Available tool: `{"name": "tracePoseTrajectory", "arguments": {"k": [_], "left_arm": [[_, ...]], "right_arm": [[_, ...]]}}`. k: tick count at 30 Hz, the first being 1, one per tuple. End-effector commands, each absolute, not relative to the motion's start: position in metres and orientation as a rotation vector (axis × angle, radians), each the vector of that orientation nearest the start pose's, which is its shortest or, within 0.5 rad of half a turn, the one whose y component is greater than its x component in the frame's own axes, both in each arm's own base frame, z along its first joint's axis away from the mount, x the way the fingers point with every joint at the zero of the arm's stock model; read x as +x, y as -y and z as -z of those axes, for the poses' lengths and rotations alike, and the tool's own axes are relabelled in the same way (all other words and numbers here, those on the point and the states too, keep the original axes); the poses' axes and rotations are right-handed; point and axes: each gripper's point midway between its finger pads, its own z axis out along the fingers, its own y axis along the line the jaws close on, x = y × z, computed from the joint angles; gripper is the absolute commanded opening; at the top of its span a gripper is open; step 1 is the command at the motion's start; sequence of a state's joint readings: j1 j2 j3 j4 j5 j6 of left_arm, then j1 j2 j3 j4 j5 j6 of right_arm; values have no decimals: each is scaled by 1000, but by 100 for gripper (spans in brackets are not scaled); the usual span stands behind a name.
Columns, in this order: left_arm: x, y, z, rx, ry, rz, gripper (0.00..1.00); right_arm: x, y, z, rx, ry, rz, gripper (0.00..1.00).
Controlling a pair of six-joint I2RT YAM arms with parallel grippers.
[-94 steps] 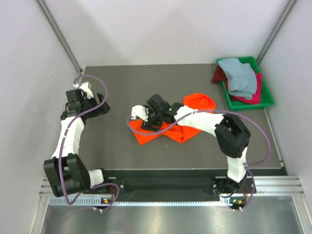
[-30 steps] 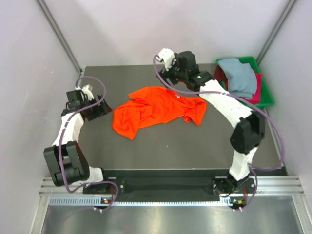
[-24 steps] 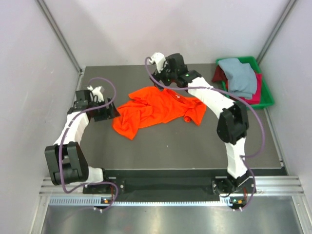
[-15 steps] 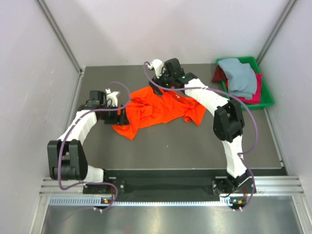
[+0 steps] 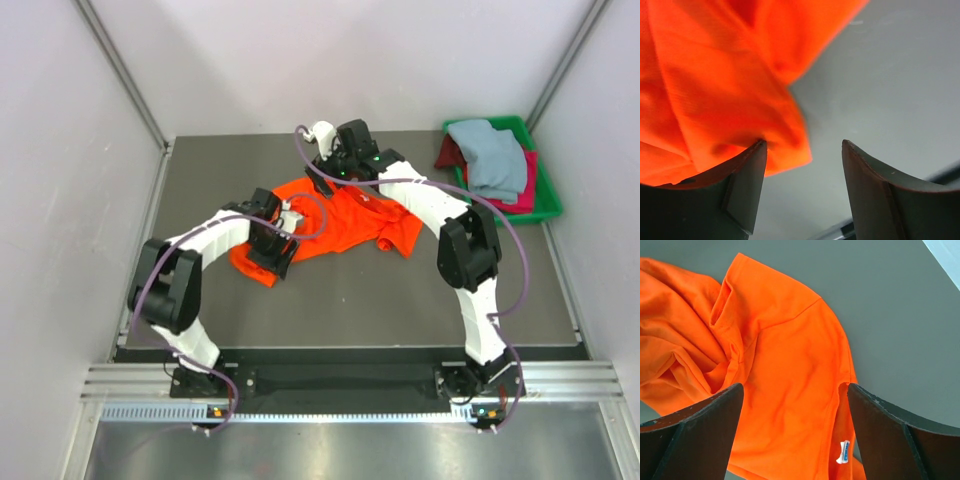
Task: Fold and stack the t-shirts
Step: Flatten the tshirt out
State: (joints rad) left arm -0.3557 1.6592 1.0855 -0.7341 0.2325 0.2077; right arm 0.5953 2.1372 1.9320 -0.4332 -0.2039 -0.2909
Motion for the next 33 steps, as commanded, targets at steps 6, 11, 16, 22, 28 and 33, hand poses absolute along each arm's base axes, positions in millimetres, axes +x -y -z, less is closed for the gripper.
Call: {"name": "tracePoseTrajectory", "arguments": {"k": [6,11,16,22,28,33], "left_arm": [[290,104,-13,838,-2878,66,60],[295,109,-15,828,-2871,82,15],[315,103,-60,801,-2733,-3,0],[325,84,-131,766,-2533,-136,0],[320,71,-166,772,-2408,-209,0],[318,68,-154,763,-2459,-219,0]], "right_arm": [[485,-355,-196,-1013,-1872,-396,86],[484,-352,-198,-1002,-1873,-392,86],[490,-344,-196,-977,-1881,-353,85],[503,-347,-205,-938,-1862,-376,85],[519,-377,-180,-935,-1890,-498,85],[531,-380,-131,-915,-1976,-482,87]]}}
